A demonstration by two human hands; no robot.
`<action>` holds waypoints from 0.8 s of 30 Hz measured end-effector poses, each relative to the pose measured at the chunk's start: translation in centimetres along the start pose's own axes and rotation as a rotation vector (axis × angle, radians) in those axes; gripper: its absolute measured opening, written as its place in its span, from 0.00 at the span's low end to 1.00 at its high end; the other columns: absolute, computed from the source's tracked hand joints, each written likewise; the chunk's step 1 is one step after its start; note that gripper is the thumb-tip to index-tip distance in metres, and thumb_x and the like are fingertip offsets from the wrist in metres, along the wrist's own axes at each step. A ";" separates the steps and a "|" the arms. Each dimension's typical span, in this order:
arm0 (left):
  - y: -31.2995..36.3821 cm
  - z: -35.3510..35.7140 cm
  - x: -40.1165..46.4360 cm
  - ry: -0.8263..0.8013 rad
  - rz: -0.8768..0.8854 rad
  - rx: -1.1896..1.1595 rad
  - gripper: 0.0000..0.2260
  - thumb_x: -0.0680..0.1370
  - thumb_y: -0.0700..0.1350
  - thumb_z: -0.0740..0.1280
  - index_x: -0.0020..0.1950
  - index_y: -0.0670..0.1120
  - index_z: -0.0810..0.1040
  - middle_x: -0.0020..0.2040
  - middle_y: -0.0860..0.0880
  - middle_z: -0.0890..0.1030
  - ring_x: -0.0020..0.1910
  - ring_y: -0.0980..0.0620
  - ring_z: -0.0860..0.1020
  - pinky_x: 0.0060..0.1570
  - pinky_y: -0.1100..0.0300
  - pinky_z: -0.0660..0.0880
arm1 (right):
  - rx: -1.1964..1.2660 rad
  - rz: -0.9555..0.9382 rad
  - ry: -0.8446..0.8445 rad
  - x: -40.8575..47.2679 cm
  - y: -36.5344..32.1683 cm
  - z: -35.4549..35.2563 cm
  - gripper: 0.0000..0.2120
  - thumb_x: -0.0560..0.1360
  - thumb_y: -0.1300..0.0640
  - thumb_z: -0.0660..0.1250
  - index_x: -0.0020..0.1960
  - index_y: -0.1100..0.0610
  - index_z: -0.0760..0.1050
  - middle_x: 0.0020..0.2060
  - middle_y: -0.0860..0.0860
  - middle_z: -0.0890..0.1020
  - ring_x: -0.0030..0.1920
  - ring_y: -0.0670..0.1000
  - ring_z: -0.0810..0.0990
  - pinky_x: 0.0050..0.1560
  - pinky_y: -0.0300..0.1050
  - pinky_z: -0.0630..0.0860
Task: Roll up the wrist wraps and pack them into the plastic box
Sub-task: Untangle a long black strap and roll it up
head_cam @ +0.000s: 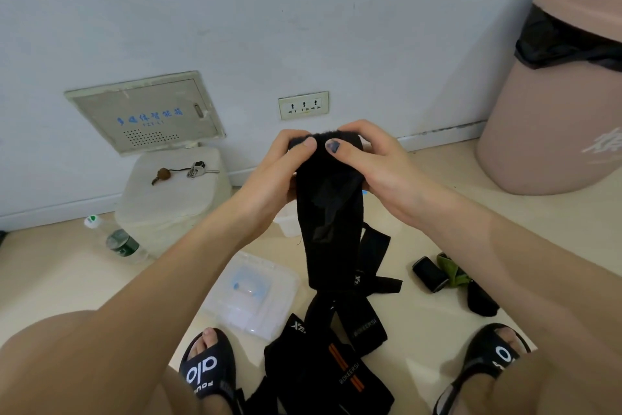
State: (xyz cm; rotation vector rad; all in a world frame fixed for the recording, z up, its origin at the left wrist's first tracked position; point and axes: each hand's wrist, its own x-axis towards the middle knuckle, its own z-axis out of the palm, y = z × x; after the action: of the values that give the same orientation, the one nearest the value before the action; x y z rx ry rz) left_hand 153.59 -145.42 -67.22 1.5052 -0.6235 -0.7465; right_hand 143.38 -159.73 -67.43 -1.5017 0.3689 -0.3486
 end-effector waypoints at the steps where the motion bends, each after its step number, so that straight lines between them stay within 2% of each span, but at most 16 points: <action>1: 0.0 0.0 0.1 0.001 -0.006 -0.011 0.11 0.84 0.53 0.62 0.62 0.49 0.74 0.54 0.50 0.80 0.50 0.55 0.81 0.52 0.56 0.79 | 0.001 -0.003 -0.006 0.0 0.1 0.0 0.08 0.80 0.56 0.71 0.58 0.56 0.78 0.45 0.55 0.83 0.47 0.52 0.84 0.51 0.49 0.79; 4: -0.1 -0.2 0.1 -0.012 0.018 -0.026 0.06 0.86 0.45 0.60 0.61 0.49 0.73 0.52 0.51 0.79 0.48 0.56 0.80 0.47 0.61 0.76 | 0.028 0.000 -0.023 0.0 0.1 -0.1 0.09 0.79 0.58 0.72 0.58 0.56 0.78 0.44 0.56 0.82 0.47 0.53 0.83 0.56 0.54 0.80; 7: 0.1 -0.6 0.1 -0.044 0.058 -0.019 0.06 0.86 0.41 0.60 0.61 0.47 0.73 0.52 0.46 0.79 0.50 0.51 0.79 0.50 0.58 0.76 | 0.081 0.041 -0.051 -0.1 -0.1 -0.3 0.11 0.79 0.59 0.72 0.60 0.56 0.78 0.46 0.55 0.83 0.48 0.53 0.85 0.55 0.52 0.82; 10: 0.1 -1.0 0.0 -0.049 0.098 0.000 0.09 0.84 0.40 0.62 0.64 0.44 0.72 0.54 0.42 0.79 0.53 0.47 0.79 0.57 0.51 0.75 | 0.057 0.132 -0.093 -0.2 -0.4 -0.3 0.11 0.81 0.51 0.69 0.62 0.52 0.78 0.49 0.49 0.86 0.51 0.50 0.87 0.51 0.46 0.82; 12: 0.1 -1.1 -0.1 -0.044 0.111 0.006 0.11 0.82 0.41 0.64 0.65 0.45 0.73 0.54 0.42 0.80 0.53 0.46 0.79 0.58 0.49 0.75 | 0.026 0.172 -0.098 -0.2 -0.3 -0.3 0.13 0.82 0.44 0.66 0.61 0.50 0.79 0.50 0.49 0.86 0.51 0.51 0.87 0.51 0.48 0.83; 14: 0.1 -1.0 -0.2 -0.036 0.122 0.008 0.12 0.80 0.42 0.66 0.63 0.46 0.75 0.54 0.43 0.80 0.54 0.45 0.79 0.59 0.49 0.75 | 0.017 0.173 -0.070 -0.1 -0.2 -0.2 0.14 0.82 0.42 0.65 0.59 0.51 0.80 0.48 0.49 0.86 0.50 0.52 0.87 0.49 0.49 0.83; 17: 0.0 -1.1 -0.1 -0.041 0.134 0.017 0.12 0.77 0.42 0.67 0.61 0.49 0.77 0.58 0.39 0.80 0.57 0.43 0.78 0.61 0.45 0.75 | 0.030 0.118 -0.027 0.0 0.1 0.1 0.12 0.82 0.47 0.67 0.58 0.54 0.80 0.45 0.48 0.85 0.47 0.50 0.86 0.43 0.44 0.81; 21: -0.2 -0.5 0.0 -0.047 0.083 -0.006 0.11 0.81 0.44 0.65 0.63 0.51 0.73 0.52 0.48 0.82 0.50 0.49 0.80 0.50 0.57 0.77 | 0.068 0.058 -0.007 0.1 0.1 0.0 0.09 0.82 0.55 0.68 0.60 0.57 0.79 0.44 0.50 0.85 0.45 0.49 0.86 0.42 0.41 0.80; 23: -0.3 -0.2 0.0 -0.026 0.017 -0.033 0.13 0.83 0.51 0.64 0.66 0.50 0.72 0.56 0.49 0.83 0.55 0.48 0.82 0.55 0.54 0.80 | 0.061 0.026 -0.017 0.1 0.0 -0.2 0.09 0.81 0.57 0.69 0.60 0.56 0.79 0.45 0.52 0.85 0.45 0.50 0.85 0.43 0.43 0.80; 24: -0.3 -0.1 0.0 -0.024 -0.013 -0.038 0.19 0.81 0.56 0.64 0.69 0.49 0.71 0.60 0.48 0.82 0.59 0.47 0.82 0.60 0.51 0.80 | 0.057 0.011 -0.019 0.1 -0.1 -0.3 0.08 0.81 0.57 0.69 0.60 0.56 0.79 0.45 0.53 0.84 0.45 0.50 0.85 0.44 0.44 0.80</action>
State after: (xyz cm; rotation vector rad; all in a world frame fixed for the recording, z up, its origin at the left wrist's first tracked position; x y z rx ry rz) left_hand 153.65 -145.32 -67.56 1.4689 -0.6149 -0.7828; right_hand 143.37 -160.08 -67.38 -1.4461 0.3491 -0.3328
